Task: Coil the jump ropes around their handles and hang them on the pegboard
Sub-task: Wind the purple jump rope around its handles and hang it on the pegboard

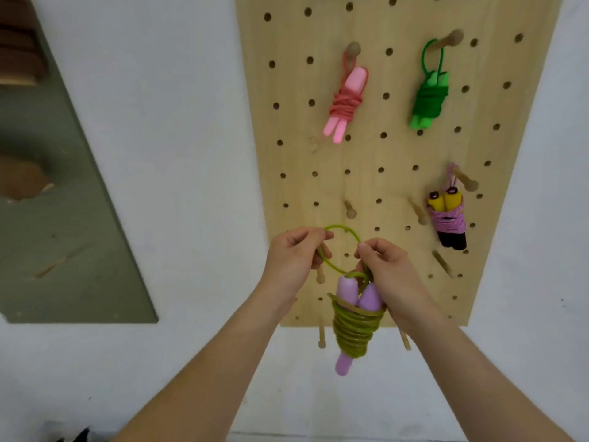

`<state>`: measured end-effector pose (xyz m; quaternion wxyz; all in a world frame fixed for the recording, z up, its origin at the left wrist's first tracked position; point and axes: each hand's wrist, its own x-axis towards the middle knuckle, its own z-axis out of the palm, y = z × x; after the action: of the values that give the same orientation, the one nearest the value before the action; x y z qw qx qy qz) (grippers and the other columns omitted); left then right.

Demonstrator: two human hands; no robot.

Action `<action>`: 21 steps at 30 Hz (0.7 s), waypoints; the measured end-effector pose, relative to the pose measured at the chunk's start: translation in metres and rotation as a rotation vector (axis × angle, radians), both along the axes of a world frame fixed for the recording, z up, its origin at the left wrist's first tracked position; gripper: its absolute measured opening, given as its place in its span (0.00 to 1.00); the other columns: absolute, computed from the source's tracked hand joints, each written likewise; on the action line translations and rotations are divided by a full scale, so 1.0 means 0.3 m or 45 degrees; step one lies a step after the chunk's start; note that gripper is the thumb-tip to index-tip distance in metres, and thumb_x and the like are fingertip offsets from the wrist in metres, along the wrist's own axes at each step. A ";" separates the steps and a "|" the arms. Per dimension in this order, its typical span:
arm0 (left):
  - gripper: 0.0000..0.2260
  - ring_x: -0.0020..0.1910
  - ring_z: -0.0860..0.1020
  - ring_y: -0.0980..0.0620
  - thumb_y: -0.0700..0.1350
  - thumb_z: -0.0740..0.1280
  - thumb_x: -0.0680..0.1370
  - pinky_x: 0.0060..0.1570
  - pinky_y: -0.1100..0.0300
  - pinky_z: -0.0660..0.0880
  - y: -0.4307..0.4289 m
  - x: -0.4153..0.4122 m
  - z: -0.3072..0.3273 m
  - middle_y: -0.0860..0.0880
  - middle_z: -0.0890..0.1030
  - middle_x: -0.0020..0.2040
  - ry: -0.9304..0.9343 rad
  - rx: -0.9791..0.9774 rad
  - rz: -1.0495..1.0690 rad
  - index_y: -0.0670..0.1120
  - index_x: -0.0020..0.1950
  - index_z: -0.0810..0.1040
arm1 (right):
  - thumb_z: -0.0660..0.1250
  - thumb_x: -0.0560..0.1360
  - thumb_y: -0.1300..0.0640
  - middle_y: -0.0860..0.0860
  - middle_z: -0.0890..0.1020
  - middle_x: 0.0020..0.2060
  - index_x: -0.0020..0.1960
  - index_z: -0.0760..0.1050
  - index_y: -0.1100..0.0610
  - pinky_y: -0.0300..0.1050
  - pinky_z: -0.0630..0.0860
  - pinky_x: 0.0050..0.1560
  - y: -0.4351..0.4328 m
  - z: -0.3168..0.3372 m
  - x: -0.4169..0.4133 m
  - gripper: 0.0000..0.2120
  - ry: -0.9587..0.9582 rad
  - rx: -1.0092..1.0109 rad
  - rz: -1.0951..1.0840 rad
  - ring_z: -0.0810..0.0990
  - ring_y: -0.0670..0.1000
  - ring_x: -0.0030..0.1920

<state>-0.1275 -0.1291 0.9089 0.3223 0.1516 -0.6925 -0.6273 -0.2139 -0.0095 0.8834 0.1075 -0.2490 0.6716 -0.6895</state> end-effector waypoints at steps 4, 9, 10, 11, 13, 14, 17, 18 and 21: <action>0.06 0.32 0.77 0.56 0.41 0.67 0.77 0.36 0.66 0.76 -0.146 -0.202 -0.002 0.45 0.84 0.38 -0.077 -0.041 -0.074 0.41 0.48 0.82 | 0.62 0.80 0.57 0.54 0.75 0.29 0.42 0.75 0.61 0.37 0.71 0.31 -0.121 -0.020 -0.192 0.11 -0.023 0.061 -0.122 0.72 0.50 0.31; 0.05 0.31 0.79 0.55 0.42 0.68 0.76 0.40 0.58 0.78 -0.284 -0.473 -0.029 0.47 0.84 0.35 -0.089 -0.265 -0.072 0.52 0.47 0.78 | 0.62 0.79 0.58 0.54 0.75 0.28 0.43 0.76 0.62 0.34 0.69 0.28 -0.252 -0.041 -0.406 0.11 -0.068 0.053 -0.327 0.71 0.49 0.29; 0.07 0.30 0.79 0.57 0.42 0.67 0.76 0.39 0.59 0.78 -0.305 -0.515 -0.038 0.49 0.84 0.35 -0.103 -0.366 -0.081 0.55 0.48 0.78 | 0.62 0.79 0.57 0.54 0.75 0.28 0.42 0.77 0.62 0.36 0.69 0.29 -0.270 -0.051 -0.441 0.11 -0.091 0.061 -0.348 0.71 0.49 0.29; 0.08 0.30 0.79 0.59 0.42 0.66 0.77 0.38 0.61 0.78 -0.323 -0.551 -0.048 0.50 0.83 0.35 -0.119 -0.473 -0.091 0.57 0.49 0.79 | 0.62 0.79 0.57 0.54 0.75 0.29 0.42 0.77 0.61 0.38 0.69 0.30 -0.286 -0.063 -0.475 0.10 -0.115 0.074 -0.361 0.72 0.49 0.29; 0.10 0.31 0.78 0.60 0.42 0.65 0.78 0.40 0.64 0.77 -0.355 -0.608 -0.069 0.53 0.83 0.37 -0.141 -0.600 -0.114 0.55 0.52 0.82 | 0.63 0.79 0.57 0.54 0.76 0.30 0.42 0.77 0.60 0.39 0.70 0.32 -0.315 -0.087 -0.533 0.10 -0.156 0.115 -0.362 0.73 0.49 0.29; 0.10 0.33 0.79 0.59 0.42 0.65 0.78 0.41 0.65 0.77 -0.371 -0.631 -0.082 0.53 0.83 0.38 -0.149 -0.621 -0.126 0.54 0.53 0.82 | 0.63 0.78 0.58 0.54 0.76 0.30 0.42 0.77 0.60 0.40 0.70 0.33 -0.329 -0.098 -0.557 0.09 -0.172 0.144 -0.353 0.73 0.49 0.30; 0.13 0.37 0.79 0.57 0.40 0.64 0.78 0.43 0.66 0.74 -0.417 -0.687 -0.120 0.54 0.81 0.39 -0.186 -0.692 -0.154 0.53 0.58 0.81 | 0.64 0.76 0.62 0.53 0.77 0.32 0.48 0.77 0.60 0.42 0.71 0.36 -0.361 -0.126 -0.610 0.04 -0.224 0.233 -0.314 0.74 0.49 0.32; 0.15 0.39 0.79 0.56 0.38 0.64 0.77 0.45 0.66 0.73 -0.428 -0.704 -0.131 0.53 0.80 0.41 -0.199 -0.737 -0.174 0.53 0.60 0.80 | 0.64 0.75 0.65 0.53 0.78 0.33 0.51 0.77 0.61 0.43 0.71 0.36 -0.367 -0.134 -0.621 0.07 -0.249 0.247 -0.293 0.75 0.50 0.33; 0.19 0.46 0.78 0.54 0.36 0.63 0.76 0.52 0.63 0.74 -0.434 -0.738 -0.144 0.52 0.80 0.46 -0.228 -0.852 -0.199 0.52 0.63 0.77 | 0.64 0.70 0.72 0.52 0.78 0.35 0.60 0.73 0.59 0.42 0.72 0.34 -0.370 -0.148 -0.629 0.20 -0.227 0.299 -0.217 0.76 0.50 0.34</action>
<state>-0.3488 -0.2593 0.8656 0.2431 0.0385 -0.8947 -0.3727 -0.4025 -0.1205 0.8391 0.1362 -0.1147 0.7539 -0.6324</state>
